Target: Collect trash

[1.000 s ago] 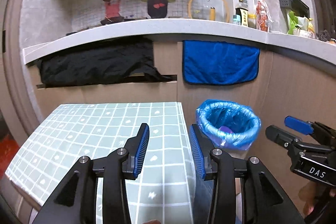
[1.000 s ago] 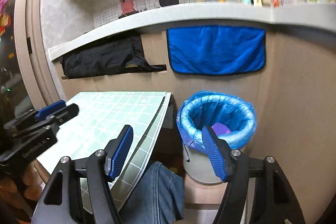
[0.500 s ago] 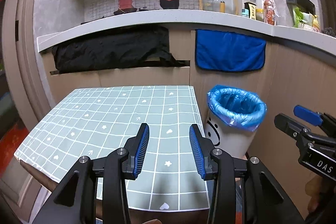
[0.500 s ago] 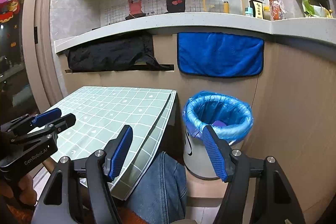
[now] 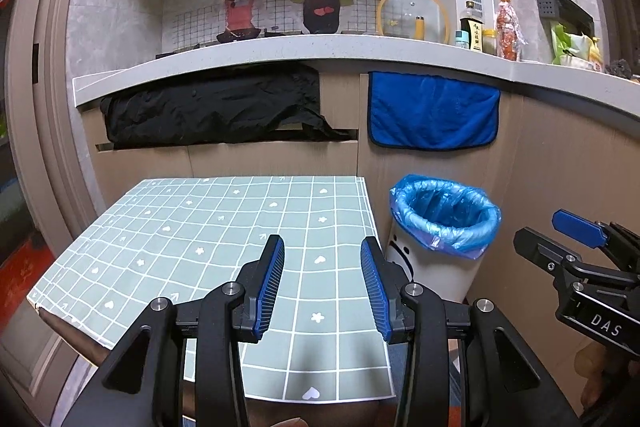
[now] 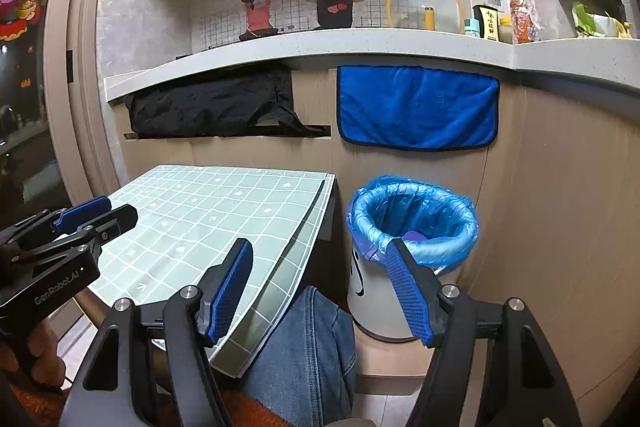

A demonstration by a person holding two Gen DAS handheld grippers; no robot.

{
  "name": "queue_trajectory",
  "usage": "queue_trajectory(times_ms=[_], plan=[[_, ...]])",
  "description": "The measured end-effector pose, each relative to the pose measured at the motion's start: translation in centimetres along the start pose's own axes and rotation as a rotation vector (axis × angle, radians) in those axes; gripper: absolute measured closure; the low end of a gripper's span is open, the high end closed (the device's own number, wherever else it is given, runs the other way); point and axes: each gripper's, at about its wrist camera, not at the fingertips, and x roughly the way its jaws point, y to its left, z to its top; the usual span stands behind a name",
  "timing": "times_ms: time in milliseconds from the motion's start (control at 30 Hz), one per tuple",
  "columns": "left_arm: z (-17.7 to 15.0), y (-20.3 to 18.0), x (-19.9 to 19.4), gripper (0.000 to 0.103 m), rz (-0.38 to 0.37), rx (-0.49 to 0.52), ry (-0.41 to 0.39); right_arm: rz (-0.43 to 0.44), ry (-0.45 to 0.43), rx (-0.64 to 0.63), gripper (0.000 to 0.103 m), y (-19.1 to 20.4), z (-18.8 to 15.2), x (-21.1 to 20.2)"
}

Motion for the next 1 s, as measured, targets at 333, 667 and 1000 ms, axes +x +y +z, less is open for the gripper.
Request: queue_trajectory(times_ms=[333,667,1000], plan=[[0.0,-0.35,-0.25,0.062,-0.001,-0.002,0.002,0.006,-0.002,-0.009,0.037,0.31,0.12,-0.22],[0.08,-0.15,-0.37,0.062,-0.011,0.0,0.009,0.003,-0.002,-0.009,0.037,0.45,0.14,-0.32],[0.05,0.05,-0.05,0.062,-0.033,-0.001,0.017,0.004,-0.002,-0.008,0.037,0.29,0.2,-0.24]])
